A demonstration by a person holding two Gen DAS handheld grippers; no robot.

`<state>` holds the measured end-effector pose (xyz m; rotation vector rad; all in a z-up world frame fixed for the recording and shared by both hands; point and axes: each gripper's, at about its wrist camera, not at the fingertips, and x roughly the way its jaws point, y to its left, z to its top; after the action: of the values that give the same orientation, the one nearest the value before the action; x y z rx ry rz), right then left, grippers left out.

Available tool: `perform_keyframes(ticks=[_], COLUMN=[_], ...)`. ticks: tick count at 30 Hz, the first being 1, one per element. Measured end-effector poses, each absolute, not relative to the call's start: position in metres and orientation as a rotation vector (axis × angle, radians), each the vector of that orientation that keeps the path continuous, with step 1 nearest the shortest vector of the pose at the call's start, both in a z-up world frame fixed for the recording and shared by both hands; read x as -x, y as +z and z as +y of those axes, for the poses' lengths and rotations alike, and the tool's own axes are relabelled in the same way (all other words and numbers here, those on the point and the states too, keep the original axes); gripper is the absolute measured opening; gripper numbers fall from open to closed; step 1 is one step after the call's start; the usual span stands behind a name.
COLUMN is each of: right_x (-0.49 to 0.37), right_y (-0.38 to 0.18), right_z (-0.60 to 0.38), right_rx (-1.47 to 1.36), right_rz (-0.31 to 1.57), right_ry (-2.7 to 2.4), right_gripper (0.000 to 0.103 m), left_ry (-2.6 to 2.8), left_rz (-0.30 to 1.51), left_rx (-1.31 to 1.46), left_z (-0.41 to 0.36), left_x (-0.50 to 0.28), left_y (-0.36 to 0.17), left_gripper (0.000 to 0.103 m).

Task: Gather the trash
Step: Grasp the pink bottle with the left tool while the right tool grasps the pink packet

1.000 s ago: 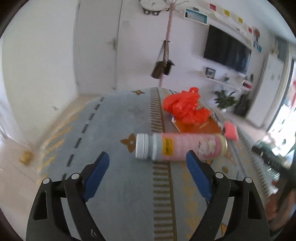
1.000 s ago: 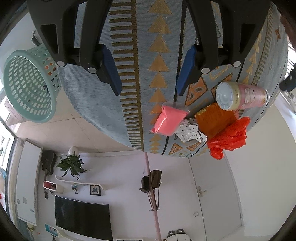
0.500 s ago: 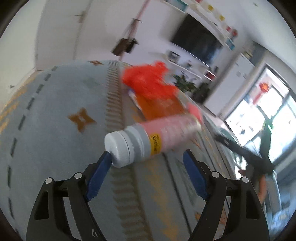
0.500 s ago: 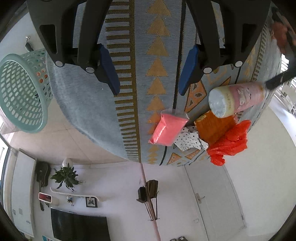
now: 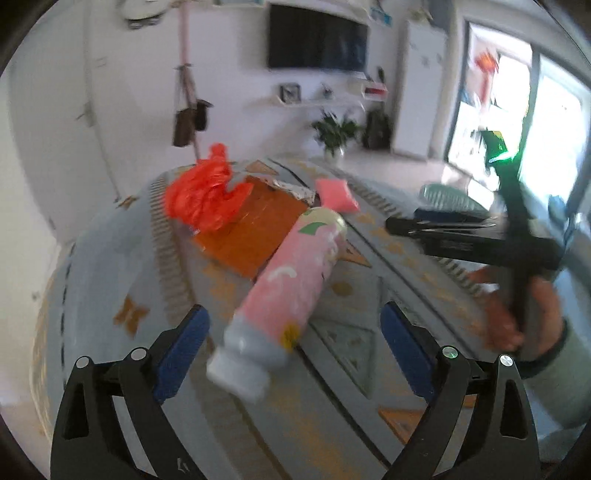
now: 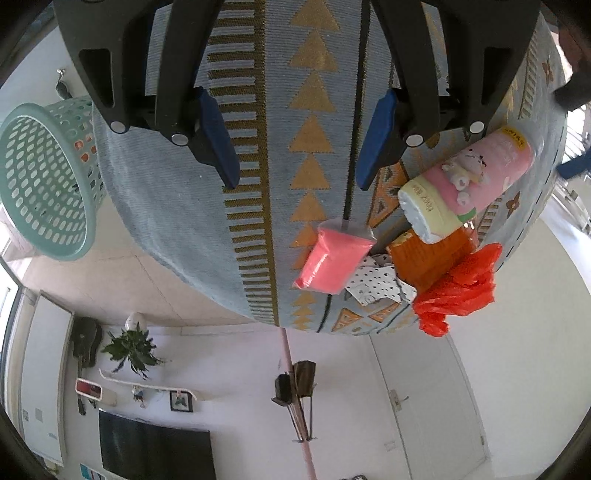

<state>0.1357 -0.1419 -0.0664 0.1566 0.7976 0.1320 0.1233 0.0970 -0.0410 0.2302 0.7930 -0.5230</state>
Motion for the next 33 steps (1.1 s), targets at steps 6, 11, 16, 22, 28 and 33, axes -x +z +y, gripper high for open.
perform_keyframes(ticks=[6,11,16,22,28,33], right_x=[-0.13,-0.141,-0.162,-0.199,-0.228,-0.239], right_y=[-0.062,-0.058,-0.055,-0.062,-0.073,-0.074], right_z=[-0.142,-0.147,-0.144,-0.128,-0.111,-0.1], right_rx=[-0.164,-0.212,-0.208,-0.208,-0.238,-0.173], right_rz=[0.778,0.794,0.793,0.85,0.918,0.926], right_ry=[0.19,0.213,0.221,0.23,0.207,0.11], right_gripper=[0.062,0.062,0.062,0.061,0.061,0.05], left_ry=[-0.581,-0.494,-0.459,-0.373,-0.298,-0.297], left_rz=[0.93,0.907,0.895,0.848,0.794,0.806], left_rx=[-0.256,-0.256,-0.078,0.139,0.154,0.128], left_z=[0.07,0.063,0.086,0.115,0.108,0.105], left_x=[-0.163,-0.157,-0.141,-0.11,-0.094,-0.096], left_y=[-0.064,-0.068,-0.067,-0.075,-0.076,-0.073], left_gripper=[0.081,0.057,0.05,0.049,0.049,0.051])
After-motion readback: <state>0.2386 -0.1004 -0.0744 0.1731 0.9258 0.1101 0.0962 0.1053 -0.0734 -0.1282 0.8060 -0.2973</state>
